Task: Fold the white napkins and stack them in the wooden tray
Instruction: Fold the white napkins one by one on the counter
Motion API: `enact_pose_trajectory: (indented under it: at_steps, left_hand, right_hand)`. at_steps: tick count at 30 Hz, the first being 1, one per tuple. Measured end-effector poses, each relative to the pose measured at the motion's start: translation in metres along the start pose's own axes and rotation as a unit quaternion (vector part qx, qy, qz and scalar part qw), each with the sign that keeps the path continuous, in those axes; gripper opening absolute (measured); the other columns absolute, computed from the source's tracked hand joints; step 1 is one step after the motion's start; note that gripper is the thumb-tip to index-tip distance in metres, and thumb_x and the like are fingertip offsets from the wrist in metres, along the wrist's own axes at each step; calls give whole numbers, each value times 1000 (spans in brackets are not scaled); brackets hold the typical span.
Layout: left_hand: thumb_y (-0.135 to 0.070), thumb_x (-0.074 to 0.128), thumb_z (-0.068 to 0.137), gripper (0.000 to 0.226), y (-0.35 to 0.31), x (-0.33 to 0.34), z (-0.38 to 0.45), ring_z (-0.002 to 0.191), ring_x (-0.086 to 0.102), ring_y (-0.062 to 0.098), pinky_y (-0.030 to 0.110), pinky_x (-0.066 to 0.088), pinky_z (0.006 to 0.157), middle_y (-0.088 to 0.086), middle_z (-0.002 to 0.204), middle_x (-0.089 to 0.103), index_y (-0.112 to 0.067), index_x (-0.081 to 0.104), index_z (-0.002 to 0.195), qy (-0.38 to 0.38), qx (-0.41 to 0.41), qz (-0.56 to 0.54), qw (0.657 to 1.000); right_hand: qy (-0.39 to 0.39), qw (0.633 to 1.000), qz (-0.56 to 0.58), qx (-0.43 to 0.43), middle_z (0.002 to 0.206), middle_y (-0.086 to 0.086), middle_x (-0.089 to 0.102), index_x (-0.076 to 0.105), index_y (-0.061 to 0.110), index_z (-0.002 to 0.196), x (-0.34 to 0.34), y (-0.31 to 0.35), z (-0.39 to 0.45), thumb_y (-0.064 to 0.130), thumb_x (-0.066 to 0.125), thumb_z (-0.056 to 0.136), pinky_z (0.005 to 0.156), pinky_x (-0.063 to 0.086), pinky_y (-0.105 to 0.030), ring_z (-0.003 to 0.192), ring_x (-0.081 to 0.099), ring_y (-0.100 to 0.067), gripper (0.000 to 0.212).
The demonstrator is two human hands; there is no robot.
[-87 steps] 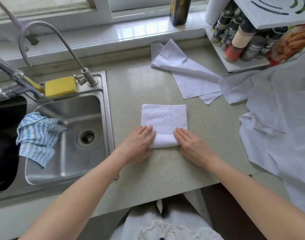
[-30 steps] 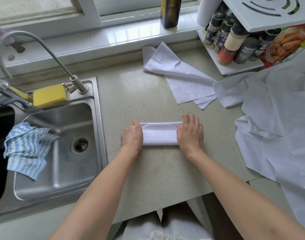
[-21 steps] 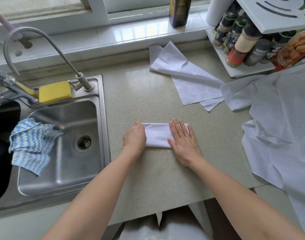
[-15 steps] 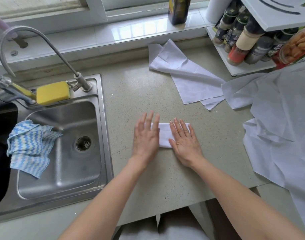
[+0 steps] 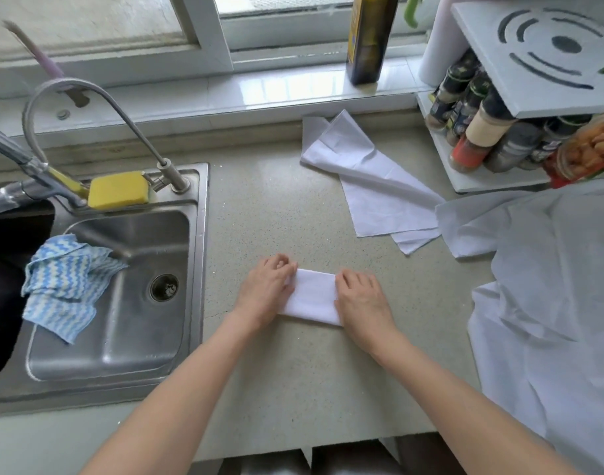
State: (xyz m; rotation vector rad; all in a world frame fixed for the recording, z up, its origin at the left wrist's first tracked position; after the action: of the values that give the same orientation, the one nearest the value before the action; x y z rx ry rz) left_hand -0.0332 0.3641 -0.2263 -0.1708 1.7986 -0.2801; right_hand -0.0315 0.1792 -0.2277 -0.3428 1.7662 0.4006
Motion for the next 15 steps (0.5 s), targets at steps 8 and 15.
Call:
enact_pose_trajectory:
  at_steps: [8,15]
  left_hand:
    - [-9,57,84,20,-23,-22,9,100,62,33,36,50,80,16,104,67,-3,67,101,191,-146,47,970]
    - [-23,66,88,6,-1,-37,-80,74,58,11,16,44,60,-5,79,63,-17,66,89,-33,-270,-401,875]
  right_hand:
    - [184,981,-7,-54,114,-13,64,59,14,98,-32,-7,52,13,47,95,72,38,-28,105,61,-31,12]
    - [223,957,175,-64,60,-1,46,54,15,61,-41,2,43,18,70,74,46,20,-25,54,40,-15,20]
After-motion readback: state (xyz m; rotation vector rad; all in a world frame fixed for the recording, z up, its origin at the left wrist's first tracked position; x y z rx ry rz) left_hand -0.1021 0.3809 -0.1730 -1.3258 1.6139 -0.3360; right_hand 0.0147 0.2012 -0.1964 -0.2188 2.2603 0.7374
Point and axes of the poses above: each hand's wrist, its own z-axis towards the middle knuckle, its own x-axis out of the palm, y = z × x, the point moved 2 cm from there along z, towards the middle knuckle
